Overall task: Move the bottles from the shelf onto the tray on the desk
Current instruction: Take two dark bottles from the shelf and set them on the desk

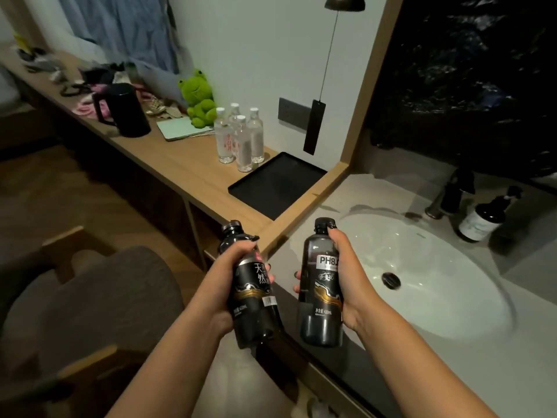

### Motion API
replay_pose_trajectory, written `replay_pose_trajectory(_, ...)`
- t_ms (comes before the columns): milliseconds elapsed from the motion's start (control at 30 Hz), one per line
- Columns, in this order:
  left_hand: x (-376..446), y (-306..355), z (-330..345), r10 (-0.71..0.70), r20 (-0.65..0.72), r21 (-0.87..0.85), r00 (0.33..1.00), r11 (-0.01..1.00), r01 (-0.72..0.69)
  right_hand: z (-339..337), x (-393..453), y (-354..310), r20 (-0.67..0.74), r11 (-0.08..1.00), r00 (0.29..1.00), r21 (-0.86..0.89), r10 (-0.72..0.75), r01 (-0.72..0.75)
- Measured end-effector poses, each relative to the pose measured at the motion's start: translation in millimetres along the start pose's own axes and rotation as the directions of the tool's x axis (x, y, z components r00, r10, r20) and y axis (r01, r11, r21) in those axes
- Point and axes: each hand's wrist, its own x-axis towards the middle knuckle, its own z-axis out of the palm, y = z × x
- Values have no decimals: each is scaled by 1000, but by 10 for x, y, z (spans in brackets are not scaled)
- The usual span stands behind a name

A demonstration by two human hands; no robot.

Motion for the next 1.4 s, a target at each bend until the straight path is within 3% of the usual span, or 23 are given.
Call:
replay_pose_trajectory(233, 441, 1049, -363, 80, -48, 158, 996, 985, -71, 842, 610, -92, 5, 999, 1000, 50, 3, -3)
replay_pose_trajectory(467, 1119, 1629, -520, 83, -11, 100, 997, 992, -81, 1207, 1331, -404, -70, 999, 997, -6, -36, 35)
replay_pose_trajectory(667, 1803, 2026, -560, 54, -67, 85, 996, 995, -48, 1384, 2044, -791, -94, 1000, 995, -9, -21, 20)
replay_pose_trajectory(900, 2388, 2521, -692, 105, -174, 72, 979, 993, -93, 1727, 2740, -1169, -153, 982, 987, -187, -46, 17)
replay_pose_trajectory(1100, 2974, 2931, -911, 288, -331, 319, 899, 931, -181, 2194, 3442, -1344, -148, 813, 939, -553, -309, 180)
replay_pose_trajectory(1267, 3677, 3307, -1193, 287, -367, 351, 885, 924, -154, 2474, 4158, -1363, -162, 753, 898, -616, -408, 231)
replay_pose_trajectory(1400, 4225, 3574, -1370, 298, -342, 381, 891, 911, -158, 2601, 4734, -1301, -262, 750, 883, -646, -389, 139)
